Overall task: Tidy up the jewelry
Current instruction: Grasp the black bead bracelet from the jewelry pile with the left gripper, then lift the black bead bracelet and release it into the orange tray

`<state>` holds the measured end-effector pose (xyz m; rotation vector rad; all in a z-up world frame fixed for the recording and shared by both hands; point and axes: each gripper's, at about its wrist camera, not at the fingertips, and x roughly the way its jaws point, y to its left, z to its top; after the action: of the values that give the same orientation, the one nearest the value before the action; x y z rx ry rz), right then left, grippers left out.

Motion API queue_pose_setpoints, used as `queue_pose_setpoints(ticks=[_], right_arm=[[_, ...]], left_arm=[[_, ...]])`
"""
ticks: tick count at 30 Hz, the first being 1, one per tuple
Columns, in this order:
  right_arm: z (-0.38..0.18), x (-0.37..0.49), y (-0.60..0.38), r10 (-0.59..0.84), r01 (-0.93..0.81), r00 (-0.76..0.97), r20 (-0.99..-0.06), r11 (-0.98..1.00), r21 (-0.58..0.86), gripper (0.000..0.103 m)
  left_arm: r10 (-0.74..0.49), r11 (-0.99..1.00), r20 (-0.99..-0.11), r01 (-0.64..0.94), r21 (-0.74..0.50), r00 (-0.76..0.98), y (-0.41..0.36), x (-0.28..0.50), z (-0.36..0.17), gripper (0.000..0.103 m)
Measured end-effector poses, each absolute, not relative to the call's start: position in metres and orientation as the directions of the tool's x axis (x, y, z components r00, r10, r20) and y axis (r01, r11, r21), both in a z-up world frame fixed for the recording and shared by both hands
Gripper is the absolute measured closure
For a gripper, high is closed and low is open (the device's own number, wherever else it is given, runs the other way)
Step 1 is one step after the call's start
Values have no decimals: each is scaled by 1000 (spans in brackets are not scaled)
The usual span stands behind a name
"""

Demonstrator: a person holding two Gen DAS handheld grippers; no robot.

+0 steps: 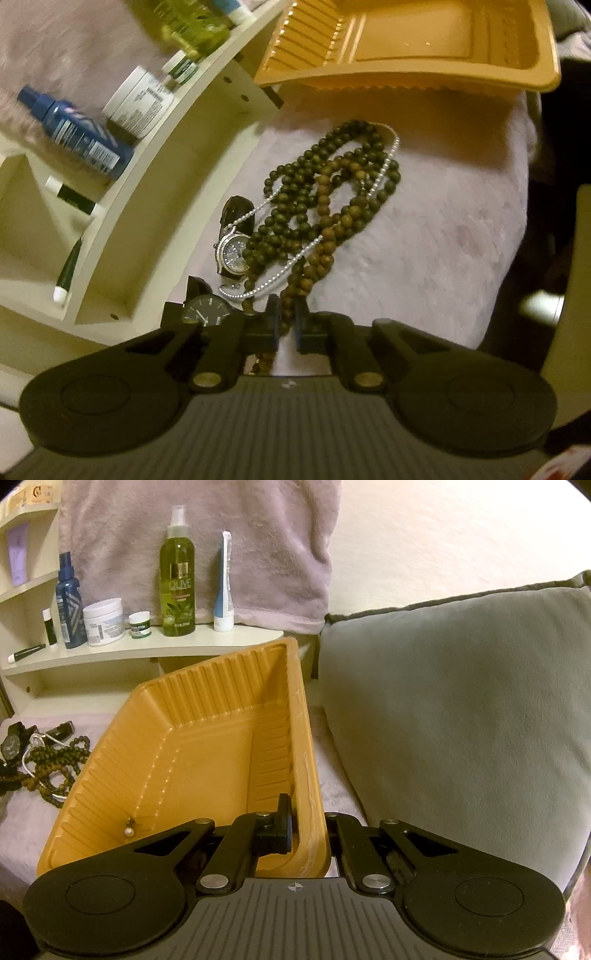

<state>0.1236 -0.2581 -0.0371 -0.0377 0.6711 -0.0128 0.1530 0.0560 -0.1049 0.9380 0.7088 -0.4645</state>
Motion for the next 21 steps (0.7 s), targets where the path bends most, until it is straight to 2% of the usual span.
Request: queue_pose_setpoints(ticks=[14,21], right_arm=[[-35,122,-259,-19,5,790,-613,1000,-24,98],[-35,121,-259,-17,5,791,-611,1000,-22,98]], left_arm=[[-171,688,-636,553,470,752,70,153,-20,97],[-277,735,-601,569,370,750,39,152,12,97]])
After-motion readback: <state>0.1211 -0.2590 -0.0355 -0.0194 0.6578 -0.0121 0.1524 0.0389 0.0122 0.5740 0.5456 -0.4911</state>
